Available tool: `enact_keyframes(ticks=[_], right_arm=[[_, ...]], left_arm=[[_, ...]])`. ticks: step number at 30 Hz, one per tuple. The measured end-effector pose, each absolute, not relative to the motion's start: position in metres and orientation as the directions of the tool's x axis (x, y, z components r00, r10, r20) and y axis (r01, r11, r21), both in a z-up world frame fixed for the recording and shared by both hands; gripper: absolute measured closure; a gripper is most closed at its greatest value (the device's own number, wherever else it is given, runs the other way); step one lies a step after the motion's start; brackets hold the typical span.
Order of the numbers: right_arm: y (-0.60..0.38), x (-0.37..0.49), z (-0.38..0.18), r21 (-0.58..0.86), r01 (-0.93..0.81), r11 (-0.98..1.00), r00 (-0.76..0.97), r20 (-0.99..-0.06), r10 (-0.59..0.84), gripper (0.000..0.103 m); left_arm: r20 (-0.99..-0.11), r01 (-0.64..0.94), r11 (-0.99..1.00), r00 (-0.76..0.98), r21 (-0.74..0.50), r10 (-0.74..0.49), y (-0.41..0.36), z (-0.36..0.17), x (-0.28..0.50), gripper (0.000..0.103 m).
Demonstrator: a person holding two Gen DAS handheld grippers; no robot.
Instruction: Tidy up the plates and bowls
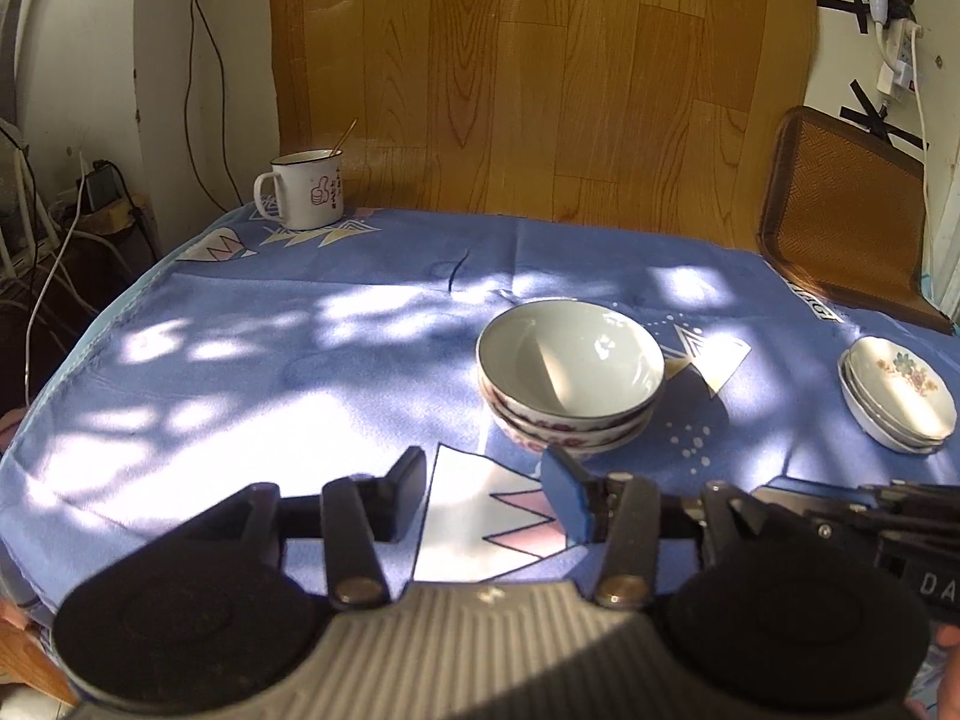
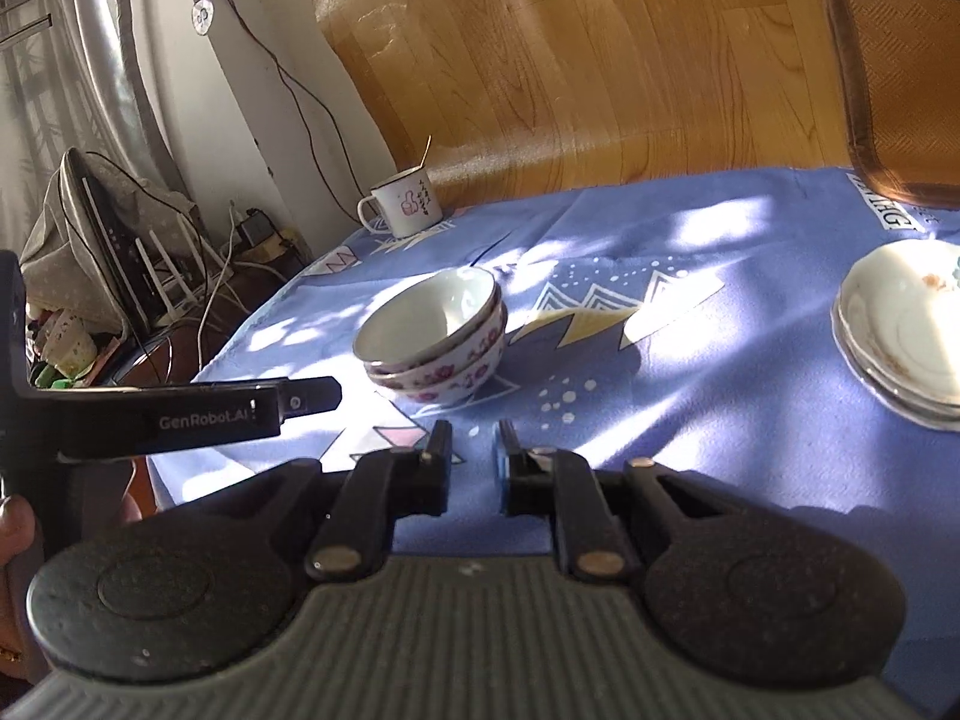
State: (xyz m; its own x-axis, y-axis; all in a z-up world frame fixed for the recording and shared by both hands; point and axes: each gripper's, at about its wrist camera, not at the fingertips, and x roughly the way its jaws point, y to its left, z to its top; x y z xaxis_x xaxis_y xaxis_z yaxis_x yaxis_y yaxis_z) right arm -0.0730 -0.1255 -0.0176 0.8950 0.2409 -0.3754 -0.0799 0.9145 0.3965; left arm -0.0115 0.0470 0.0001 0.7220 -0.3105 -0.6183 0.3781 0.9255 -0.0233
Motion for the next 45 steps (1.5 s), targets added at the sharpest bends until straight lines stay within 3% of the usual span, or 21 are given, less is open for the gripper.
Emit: enact_keyframes(ticks=[11,13,20,24,30,35,38,45], right_arm=[[-0.122,-0.078,-0.015,0.400,-0.070,0.914,0.914,-0.342,0.220,0.079],[-0.122,-0.077,-0.017,0.405,-0.067,0.912,0.912,-0.345,0.220,0.078],[-0.120,-0.075,-0.019,0.415,-0.054,0.908,0.912,-0.351,0.215,0.078],[-0.120,-0.073,-0.021,0.421,-0.039,0.906,0.913,-0.354,0.204,0.076],[-0.119,-0.073,-0.019,0.426,-0.027,0.904,0.923,-0.336,0.186,0.073],[-0.118,-0.061,-0.010,0.420,-0.036,0.907,0.929,-0.320,0.186,0.065],[-0.118,-0.050,-0.001,0.418,-0.048,0.907,0.936,-0.298,0.187,0.058],[-0.141,-0.013,-0.003,0.586,0.008,0.810,0.921,-0.320,0.222,0.055]], left_arm=[[-0.601,0.309,0.951,0.762,0.011,-0.240,0.058,-0.005,-0.013,0.040],[-0.597,0.304,0.953,0.767,0.013,-0.237,0.060,-0.006,-0.012,0.033],[-0.600,0.292,0.956,0.766,0.002,-0.233,0.069,-0.012,-0.008,0.028],[-0.594,0.270,0.963,0.770,-0.028,-0.233,0.079,-0.017,-0.005,0.015],[-0.584,0.264,0.959,0.765,-0.100,-0.271,0.095,-0.014,0.004,0.015],[-0.565,0.346,0.894,0.693,-0.285,-0.448,0.110,-0.001,0.027,0.015],[-0.556,0.396,0.858,0.653,-0.327,-0.514,0.107,0.007,0.045,0.015],[-0.605,0.442,0.802,0.529,-0.402,-0.595,0.086,-0.002,0.089,0.022]])
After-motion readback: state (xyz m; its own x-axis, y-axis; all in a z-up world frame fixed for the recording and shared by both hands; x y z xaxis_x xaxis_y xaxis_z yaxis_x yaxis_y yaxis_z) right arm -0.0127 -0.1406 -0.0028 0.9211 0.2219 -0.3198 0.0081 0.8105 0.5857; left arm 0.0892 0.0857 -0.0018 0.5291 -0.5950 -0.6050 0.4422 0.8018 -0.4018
